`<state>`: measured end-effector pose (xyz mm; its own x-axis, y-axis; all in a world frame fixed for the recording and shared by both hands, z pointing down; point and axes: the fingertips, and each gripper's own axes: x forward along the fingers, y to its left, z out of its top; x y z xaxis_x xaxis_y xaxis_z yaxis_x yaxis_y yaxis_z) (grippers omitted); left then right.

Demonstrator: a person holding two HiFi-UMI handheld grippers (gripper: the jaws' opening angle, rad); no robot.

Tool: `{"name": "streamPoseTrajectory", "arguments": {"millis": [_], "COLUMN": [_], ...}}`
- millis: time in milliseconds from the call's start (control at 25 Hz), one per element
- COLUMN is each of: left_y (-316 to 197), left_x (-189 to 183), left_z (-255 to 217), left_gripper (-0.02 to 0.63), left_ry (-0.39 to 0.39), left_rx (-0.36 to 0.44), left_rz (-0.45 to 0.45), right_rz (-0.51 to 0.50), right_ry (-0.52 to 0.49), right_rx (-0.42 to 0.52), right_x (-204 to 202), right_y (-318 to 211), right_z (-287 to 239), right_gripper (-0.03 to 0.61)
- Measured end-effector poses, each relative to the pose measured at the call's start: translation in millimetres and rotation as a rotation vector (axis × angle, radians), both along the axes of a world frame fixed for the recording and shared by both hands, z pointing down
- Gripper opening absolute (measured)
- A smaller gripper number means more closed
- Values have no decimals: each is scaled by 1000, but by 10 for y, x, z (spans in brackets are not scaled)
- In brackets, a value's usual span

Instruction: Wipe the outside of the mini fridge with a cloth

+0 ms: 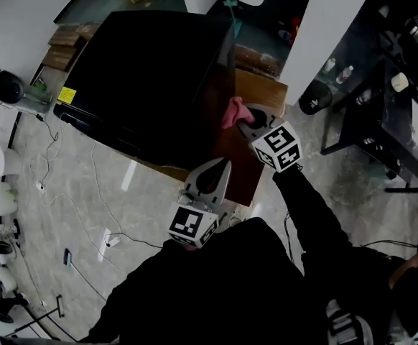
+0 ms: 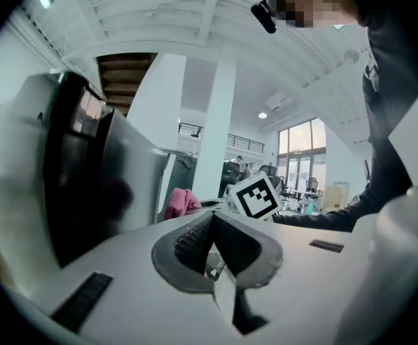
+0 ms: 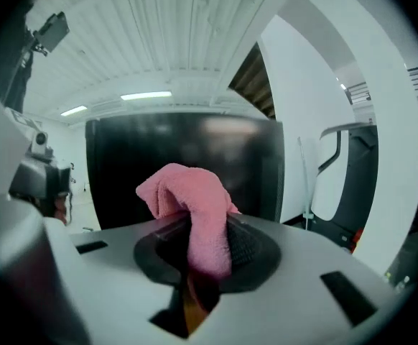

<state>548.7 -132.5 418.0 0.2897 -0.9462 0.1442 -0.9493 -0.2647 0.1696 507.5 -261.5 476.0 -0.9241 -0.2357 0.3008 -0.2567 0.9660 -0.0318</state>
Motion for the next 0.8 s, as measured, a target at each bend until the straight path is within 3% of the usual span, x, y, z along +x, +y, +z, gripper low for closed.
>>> {"name": "streamPoseTrajectory", "arguments": {"millis": [160,280,480,800], "left_y": [316,545,817,925], "left_x": [-12,-108,-300,-495], "left_z": [-303,-338,-357,-109], "left_gripper": [6,6,6,6], "left_ry": [-36,-37,-20,0], "left_rx": [65,73,89,60], "left_rz": [50,47,18,-8], "right_rz": [-30,-49,-60,-33], "right_ry": [-127,-160,-154,-148], "right_rx": [68,115,133,114], "right_x": [-39,-184,-465,-533], "right_y": [562,906,1276,1257], "right_z": [-923,-1222,-1197,-836], "right_gripper": [78,78,78,75]}}
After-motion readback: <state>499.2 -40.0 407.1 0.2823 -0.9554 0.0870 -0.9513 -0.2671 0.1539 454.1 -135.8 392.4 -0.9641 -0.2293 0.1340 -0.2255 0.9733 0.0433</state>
